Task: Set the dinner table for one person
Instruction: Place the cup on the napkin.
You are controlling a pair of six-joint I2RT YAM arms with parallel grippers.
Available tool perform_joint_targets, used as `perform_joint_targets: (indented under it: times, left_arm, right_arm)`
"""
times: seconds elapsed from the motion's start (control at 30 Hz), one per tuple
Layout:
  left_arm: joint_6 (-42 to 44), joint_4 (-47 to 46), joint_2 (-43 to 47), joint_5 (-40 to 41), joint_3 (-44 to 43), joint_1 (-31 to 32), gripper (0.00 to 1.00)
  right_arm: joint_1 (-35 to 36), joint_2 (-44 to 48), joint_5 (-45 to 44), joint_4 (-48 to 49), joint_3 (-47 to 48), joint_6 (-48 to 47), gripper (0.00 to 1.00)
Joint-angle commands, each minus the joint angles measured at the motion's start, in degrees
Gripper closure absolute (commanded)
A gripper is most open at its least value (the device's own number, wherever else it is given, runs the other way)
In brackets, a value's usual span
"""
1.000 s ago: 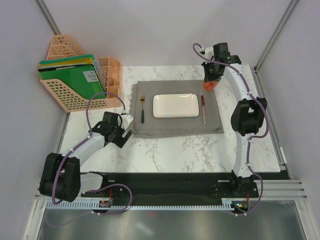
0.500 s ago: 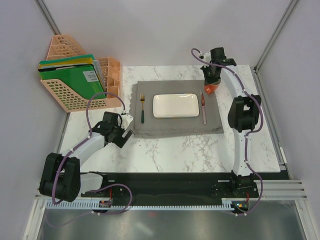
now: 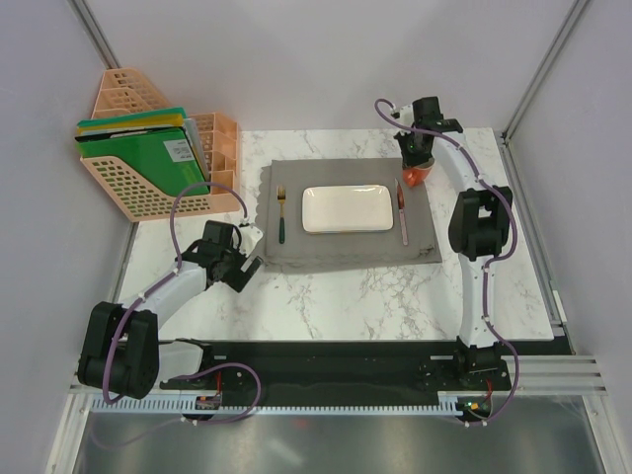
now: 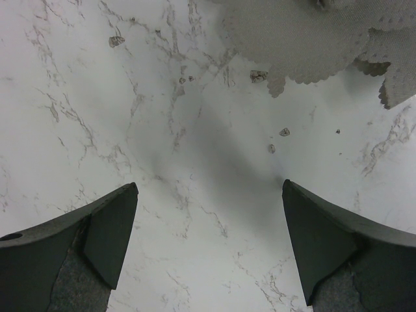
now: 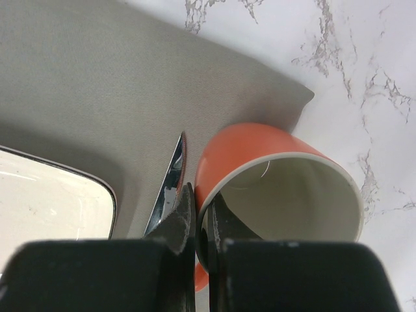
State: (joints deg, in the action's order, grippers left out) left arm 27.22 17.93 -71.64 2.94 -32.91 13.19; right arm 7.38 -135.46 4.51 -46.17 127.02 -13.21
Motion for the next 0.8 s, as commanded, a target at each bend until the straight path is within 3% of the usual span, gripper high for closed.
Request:
perform_joint_targets:
  times: [0.0, 0.1, 0.2, 0.27, 0.33, 0.37, 0.77]
  left_arm:
    - [-0.9, -0.4, 0.3, 0.1, -0.1, -0.4, 0.01]
    - [-0.9, -0.4, 0.2, 0.0, 0.0, -0.4, 0.01]
    - [-0.8, -0.4, 0.1, 0.0, -0.1, -0.4, 0.01]
    - [-0.9, -0.4, 0.2, 0.0, -0.1, -0.4, 0.01]
    - [-0.8, -0.4, 0.1, 0.0, 0.0, -0.4, 0.01]
    - [-0.8, -0.4, 0.1, -0.2, 0.0, -0.4, 0.01]
    - [-0.7, 0.0, -0.3, -0.8, -0.1, -0.4, 0.01]
  right_arm:
    - [-0.3, 0.5, -0.6, 3.9, -2.4, 0.1, 1.0]
    - [-0.3, 1.3, -0.1, 4.2, -3.2, 0.2, 0.98]
    - [-0.3, 2.0, -0.4, 4.4, -3.4, 0.1, 0.87]
    - [-0.3, 2.5, -0.3, 4.3, -3.7, -0.1, 0.73]
    - [-0.3, 3.4, -0.4, 4.7, -4.3, -0.2, 0.43]
    - [-0.3, 3.7, -0.4, 4.8, -5.0, -0.3, 0.39]
    - [-0.3, 6.5, -0.8, 5.8, -5.2, -0.6, 0.32]
